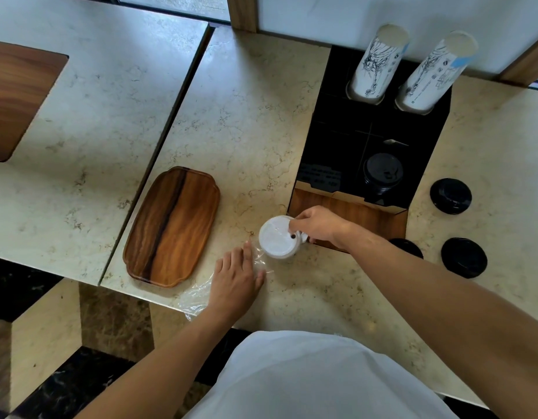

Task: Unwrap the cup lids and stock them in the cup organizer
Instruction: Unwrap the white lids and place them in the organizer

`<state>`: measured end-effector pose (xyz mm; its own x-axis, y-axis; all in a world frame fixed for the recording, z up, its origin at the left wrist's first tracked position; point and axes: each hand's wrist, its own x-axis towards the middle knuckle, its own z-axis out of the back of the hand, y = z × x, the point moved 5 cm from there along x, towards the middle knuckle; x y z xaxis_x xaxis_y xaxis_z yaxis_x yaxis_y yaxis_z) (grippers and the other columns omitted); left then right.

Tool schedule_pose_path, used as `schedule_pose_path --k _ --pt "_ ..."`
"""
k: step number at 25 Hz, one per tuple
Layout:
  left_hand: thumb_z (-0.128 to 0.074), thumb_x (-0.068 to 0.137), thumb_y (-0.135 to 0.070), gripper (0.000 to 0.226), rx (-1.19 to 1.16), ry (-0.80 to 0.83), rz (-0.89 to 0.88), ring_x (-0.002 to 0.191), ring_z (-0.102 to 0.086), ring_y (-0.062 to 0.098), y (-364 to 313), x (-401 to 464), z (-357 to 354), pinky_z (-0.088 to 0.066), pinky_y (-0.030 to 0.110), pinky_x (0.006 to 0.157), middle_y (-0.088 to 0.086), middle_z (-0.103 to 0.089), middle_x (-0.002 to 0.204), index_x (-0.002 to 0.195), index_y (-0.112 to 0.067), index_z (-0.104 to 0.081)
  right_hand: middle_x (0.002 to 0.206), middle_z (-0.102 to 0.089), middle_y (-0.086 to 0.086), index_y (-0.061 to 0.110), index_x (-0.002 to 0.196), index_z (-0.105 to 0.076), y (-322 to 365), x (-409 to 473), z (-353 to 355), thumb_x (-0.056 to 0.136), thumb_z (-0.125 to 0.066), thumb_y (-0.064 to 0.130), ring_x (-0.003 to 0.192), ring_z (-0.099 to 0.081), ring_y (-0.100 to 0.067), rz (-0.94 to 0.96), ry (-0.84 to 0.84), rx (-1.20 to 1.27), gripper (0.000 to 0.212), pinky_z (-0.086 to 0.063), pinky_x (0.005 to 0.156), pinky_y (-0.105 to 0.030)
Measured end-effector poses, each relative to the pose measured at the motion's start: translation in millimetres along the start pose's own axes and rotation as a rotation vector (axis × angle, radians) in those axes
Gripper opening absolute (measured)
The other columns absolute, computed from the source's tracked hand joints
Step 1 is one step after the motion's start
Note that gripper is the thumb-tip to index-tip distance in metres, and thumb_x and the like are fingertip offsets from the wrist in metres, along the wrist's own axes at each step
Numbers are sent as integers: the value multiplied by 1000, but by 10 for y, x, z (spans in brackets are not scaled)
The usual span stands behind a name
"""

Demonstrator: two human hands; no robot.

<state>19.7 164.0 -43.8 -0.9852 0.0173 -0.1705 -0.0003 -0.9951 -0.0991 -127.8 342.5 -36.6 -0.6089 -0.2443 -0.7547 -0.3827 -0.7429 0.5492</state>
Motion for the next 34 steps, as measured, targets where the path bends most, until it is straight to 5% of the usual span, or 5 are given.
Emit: schedule_pose_path --k 8,15,20,28,34 --pt "-57 82 -55 77 -199 -17 52 87 -58 27 16 12 209 -54 41 70 13 -57 107 136 0 -50 108 -73 -1 18 94 -76 -173 -14 105 82 -73 35 100 -66 -20 -33 -94 247 21 -51 71 -29" --pt "-77 77 -29 25 -10 -70 -55 101 -58 37 106 -74 192 -47 49 87 18 -62 113 90 -8 -69 107 -71 -2 15 101 -74 -152 -62 118 85 -72 35 93 -63 -18 -45 -155 338 26 -48 69 -27" --pt "-70 86 -29 25 -123 21 147 69 -54 28 228 42 175 -45 43 63 7 -54 76 77 -8 -61 98 -69 0 13 102 -73 -108 -115 159 89 -69 33 82 -60 -15 -22 -188 424 24 -48 67 -27" --pt "-54 95 -30 25 -310 -31 439 61 -54 23 445 259 246 -43 36 50 4 -56 76 78 -11 -52 108 -72 -19 4 109 -71 -268 -139 42 87 -70 32 85 -58 -21 -85 -221 728 36 -50 74 -31" --pt "-57 90 -36 25 -317 -45 512 63 -55 25 526 410 306 -44 36 57 5 -60 77 80 -12 -53 92 -70 -13 -1 106 -70 -372 -198 -130 87 -72 23 72 -54 -18 -118 -165 830 31 -45 59 -28"
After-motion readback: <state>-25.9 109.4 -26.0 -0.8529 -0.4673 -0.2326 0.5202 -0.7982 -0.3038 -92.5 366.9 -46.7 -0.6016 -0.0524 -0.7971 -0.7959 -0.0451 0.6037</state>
